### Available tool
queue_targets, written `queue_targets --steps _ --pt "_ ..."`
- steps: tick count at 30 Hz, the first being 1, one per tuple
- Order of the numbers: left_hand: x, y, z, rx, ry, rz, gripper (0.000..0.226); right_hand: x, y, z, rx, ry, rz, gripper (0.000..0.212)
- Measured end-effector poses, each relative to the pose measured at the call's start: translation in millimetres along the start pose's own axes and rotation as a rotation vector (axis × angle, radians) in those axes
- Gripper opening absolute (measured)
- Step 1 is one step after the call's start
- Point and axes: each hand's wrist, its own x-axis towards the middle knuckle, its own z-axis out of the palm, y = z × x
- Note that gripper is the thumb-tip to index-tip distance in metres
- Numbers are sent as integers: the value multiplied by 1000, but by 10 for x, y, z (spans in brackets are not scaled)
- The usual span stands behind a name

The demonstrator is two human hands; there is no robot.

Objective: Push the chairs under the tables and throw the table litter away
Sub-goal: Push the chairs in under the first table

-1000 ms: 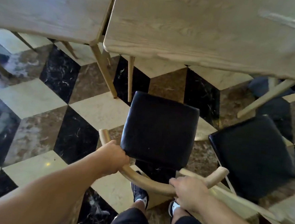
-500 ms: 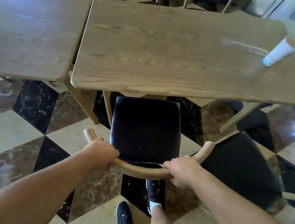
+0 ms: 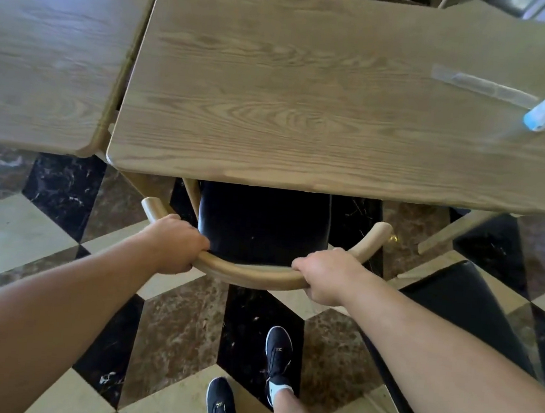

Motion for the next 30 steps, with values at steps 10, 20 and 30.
queue_targets --steps 10,20,30 --pt "91 -383 131 22 -45 -40 19 332 -136 -173 -8 -55 1 17" --pt "-113 -188 282 -4 92 -153 36 140 -258 17 -75 80 61 17" --pt "-722 1497 -848 -567 320 -30 87 -2075 -46 291 167 324 443 92"
